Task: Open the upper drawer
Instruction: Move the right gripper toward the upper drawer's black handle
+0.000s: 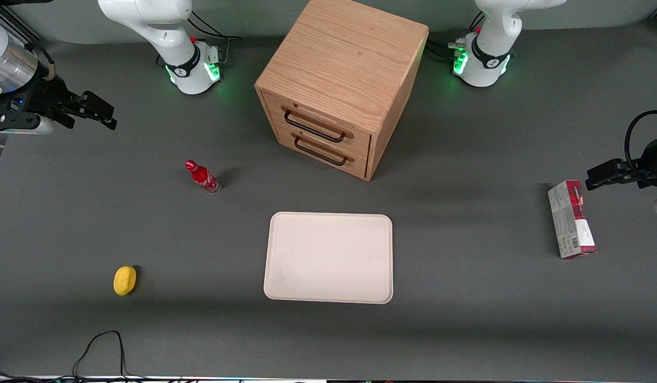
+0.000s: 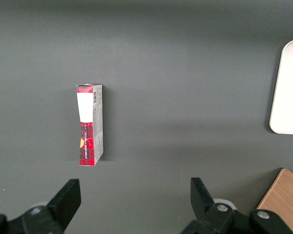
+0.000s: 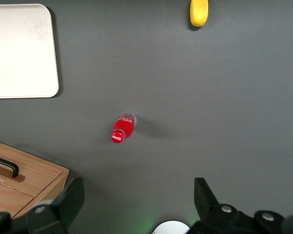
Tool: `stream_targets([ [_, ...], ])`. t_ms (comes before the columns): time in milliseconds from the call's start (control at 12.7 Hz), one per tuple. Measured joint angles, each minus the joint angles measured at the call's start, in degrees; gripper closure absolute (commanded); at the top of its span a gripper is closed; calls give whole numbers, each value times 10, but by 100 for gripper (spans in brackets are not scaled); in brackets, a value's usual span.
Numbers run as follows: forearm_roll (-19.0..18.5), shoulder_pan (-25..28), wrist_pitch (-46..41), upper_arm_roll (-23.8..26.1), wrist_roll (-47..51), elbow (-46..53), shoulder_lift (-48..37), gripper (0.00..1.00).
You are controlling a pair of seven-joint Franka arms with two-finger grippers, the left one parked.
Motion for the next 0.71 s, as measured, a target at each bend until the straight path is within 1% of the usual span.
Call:
stream_targets([
  [315, 0, 0, 1, 0, 0, 17, 17, 0],
  [472, 0, 3, 1, 5, -3, 46, 42, 0],
  [551, 0, 5, 2, 14, -5, 64, 60, 0],
  [708, 1, 8, 2, 51, -5, 96, 97, 0],
])
